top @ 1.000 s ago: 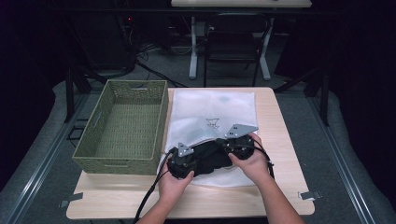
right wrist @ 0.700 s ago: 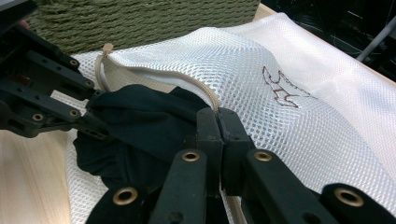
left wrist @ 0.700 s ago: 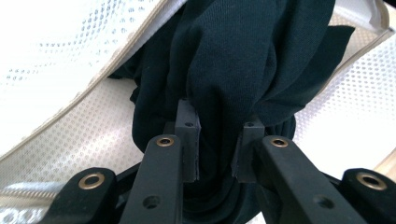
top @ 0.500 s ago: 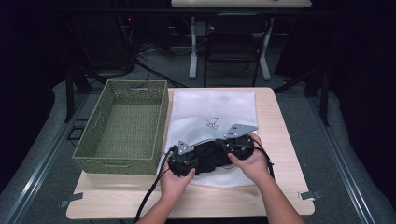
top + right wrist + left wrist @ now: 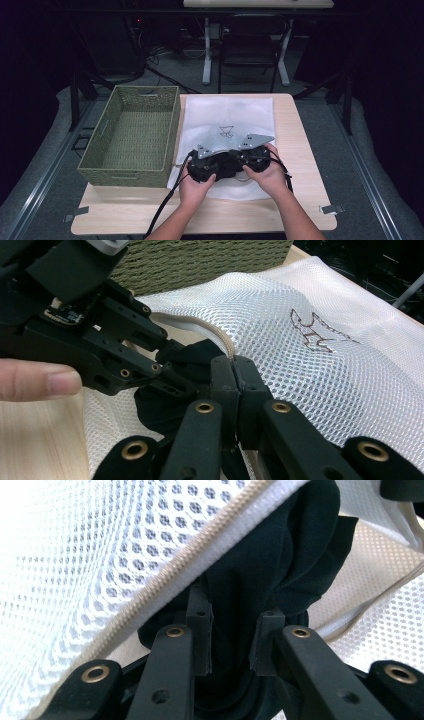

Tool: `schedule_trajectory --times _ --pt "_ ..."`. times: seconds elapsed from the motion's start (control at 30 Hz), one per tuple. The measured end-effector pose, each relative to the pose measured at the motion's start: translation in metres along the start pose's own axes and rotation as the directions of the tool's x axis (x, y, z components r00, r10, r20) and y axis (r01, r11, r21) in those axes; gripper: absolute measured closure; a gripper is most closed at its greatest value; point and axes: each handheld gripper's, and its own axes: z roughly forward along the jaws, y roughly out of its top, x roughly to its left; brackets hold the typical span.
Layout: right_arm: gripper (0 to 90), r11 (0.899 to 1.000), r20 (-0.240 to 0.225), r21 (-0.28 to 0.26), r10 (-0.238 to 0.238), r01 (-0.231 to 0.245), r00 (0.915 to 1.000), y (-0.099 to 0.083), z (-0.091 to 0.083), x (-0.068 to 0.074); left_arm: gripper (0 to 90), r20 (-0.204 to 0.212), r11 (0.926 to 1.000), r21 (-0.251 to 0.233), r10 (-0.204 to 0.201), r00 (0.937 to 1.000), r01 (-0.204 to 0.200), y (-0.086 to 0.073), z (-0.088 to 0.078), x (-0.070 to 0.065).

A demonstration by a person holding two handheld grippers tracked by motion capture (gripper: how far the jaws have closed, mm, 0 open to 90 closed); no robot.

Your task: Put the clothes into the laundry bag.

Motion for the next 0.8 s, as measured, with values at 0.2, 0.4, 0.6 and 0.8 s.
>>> schedule_trajectory --times 0.2,0.4,0.6,0.8 --pt "89.1 1.0 0.003 -0.002 0.003 -0.003 1.0 -0.001 -0.001 -0.002 67.5 0.007 0.9999 0.009 0.006 1.0 -0.007 -0.001 -0.004 0.0" --pt "89.1 1.0 0.005 -0.003 0.006 -0.006 1.0 -0.001 -0.001 -0.003 61.4 0.026 0.9999 0.004 0.013 0.9996 -0.013 -0.002 -0.014 -0.003" --pt "89.1 1.0 0.005 -0.004 0.006 -0.006 1.0 -0.002 -0.001 -0.003 57.3 0.04 0.9997 -0.008 0.024 0.9989 -0.023 -0.005 -0.028 -0.004" --pt "89.1 1.0 0.007 -0.003 0.004 -0.004 1.0 -0.002 0.0 -0.003 54.7 0.05 0.9992 -0.002 0.04 0.9979 -0.039 -0.011 -0.037 -0.006"
